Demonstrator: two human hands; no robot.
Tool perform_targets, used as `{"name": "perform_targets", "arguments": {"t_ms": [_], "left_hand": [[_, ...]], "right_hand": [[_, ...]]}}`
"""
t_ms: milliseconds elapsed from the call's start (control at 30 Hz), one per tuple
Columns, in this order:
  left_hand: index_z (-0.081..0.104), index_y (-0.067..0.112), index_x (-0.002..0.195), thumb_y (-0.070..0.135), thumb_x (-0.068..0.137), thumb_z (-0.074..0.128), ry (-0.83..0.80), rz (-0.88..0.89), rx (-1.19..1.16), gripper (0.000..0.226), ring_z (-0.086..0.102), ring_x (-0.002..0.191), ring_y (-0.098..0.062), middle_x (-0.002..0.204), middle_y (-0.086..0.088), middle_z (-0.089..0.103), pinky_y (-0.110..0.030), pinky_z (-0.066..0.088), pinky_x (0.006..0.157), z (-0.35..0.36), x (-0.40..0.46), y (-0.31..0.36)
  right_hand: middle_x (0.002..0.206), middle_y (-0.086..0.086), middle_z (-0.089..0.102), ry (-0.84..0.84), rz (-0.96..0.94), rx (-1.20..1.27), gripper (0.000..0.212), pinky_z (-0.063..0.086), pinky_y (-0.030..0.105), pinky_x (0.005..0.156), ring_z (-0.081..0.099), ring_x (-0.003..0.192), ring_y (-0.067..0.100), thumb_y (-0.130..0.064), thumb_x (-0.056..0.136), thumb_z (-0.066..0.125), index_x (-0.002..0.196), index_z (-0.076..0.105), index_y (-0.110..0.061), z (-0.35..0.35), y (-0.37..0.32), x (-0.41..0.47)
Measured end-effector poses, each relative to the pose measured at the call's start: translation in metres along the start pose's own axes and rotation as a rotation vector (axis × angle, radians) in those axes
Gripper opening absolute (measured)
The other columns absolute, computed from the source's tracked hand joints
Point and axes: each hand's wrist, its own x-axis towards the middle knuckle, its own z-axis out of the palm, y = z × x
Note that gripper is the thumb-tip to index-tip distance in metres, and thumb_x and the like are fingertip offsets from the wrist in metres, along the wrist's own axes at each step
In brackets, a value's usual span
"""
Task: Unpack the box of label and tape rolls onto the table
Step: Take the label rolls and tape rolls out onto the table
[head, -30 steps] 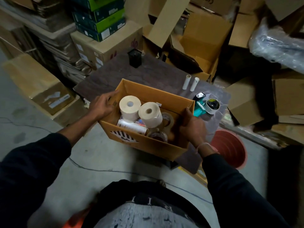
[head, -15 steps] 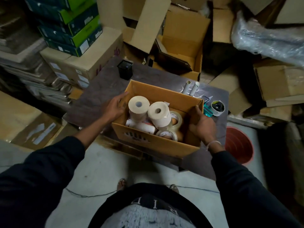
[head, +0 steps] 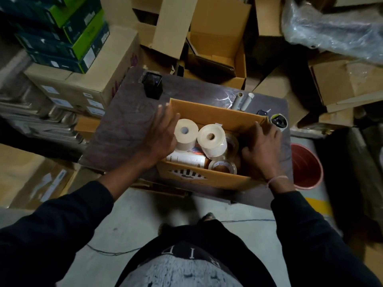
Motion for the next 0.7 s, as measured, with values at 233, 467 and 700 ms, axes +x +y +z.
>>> {"name": "perform_targets", "arguments": {"t_ms": [233,467,700], "left_hand": [[0.019,0.015,0.162,0.026,0.087,0.079,-0.381,0.141,0.078,0.097,0.017,0.156,-0.032,0.168,-0.014,0.020,-0.048,0.028,0.124,0.010,0.039,0.025],[0.024,0.020,0.155,0.039,0.066,0.092,-0.492,0.048,0.249,0.113,0.041,0.131,-0.033,0.150,-0.011,0.037,-0.045,0.043,0.104,0.014,0.066,0.024],[0.039,0.020,0.136,0.034,0.062,0.093,-0.534,0.056,0.216,0.093,0.049,0.116,-0.032,0.138,-0.010,0.041,-0.041,0.047,0.087,0.006,0.077,0.024]], "right_hand": [[0.152,0.008,0.029,-0.418,-0.378,0.129,0.118,0.031,0.048,0.118,0.029,0.136,0.030,-0.048,0.069,0.085,0.159,0.014,-0.017,0.008,-0.047,0.026],[0.137,0.006,0.043,-0.356,-0.404,0.072,0.120,0.043,0.041,0.103,0.043,0.117,0.026,-0.054,0.058,0.088,0.153,0.028,-0.011,0.039,-0.057,0.041],[0.122,0.002,0.049,-0.308,-0.411,0.116,0.101,0.045,0.041,0.089,0.046,0.106,0.023,-0.054,0.049,0.090,0.131,0.043,-0.019,0.044,-0.055,0.047]]}}
